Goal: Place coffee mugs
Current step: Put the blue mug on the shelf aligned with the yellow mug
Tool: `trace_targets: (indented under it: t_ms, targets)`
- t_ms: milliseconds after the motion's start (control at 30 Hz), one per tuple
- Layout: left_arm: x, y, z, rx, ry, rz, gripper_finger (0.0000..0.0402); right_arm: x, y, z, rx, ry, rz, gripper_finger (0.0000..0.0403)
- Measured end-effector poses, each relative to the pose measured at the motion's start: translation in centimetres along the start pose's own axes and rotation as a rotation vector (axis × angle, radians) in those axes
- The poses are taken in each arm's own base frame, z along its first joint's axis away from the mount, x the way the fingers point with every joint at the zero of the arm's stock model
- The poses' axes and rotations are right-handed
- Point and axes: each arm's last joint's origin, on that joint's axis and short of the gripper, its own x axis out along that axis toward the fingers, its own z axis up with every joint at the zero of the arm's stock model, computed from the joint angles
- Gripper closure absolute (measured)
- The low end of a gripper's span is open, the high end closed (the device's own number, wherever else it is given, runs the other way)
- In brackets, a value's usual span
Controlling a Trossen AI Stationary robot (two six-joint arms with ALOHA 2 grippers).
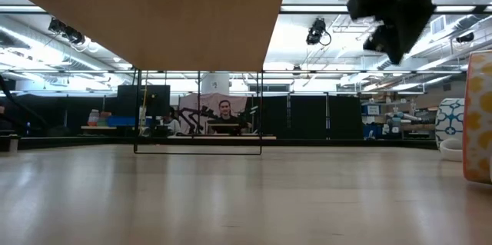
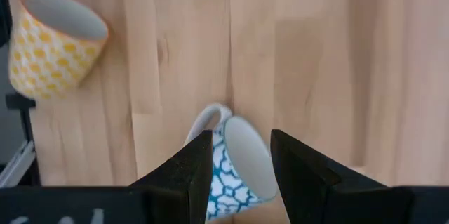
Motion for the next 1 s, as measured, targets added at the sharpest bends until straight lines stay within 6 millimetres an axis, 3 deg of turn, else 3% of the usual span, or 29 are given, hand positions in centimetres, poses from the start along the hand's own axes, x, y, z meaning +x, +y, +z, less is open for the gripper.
trace_targets:
  t_ms: [567,1000]
  targets:
    - [0.0,-0.1,0.1,-0.010,-0.004,-0.012,0.0253,5.5,-1.6,-3.5,0.059,0.154,0.099,0.0253]
    - [0.0,-0.1,0.1,-0.010,-0.004,-0.012,0.0253,7.3,-1.7,-4.4,0.076,0.146,0.189,0.0253]
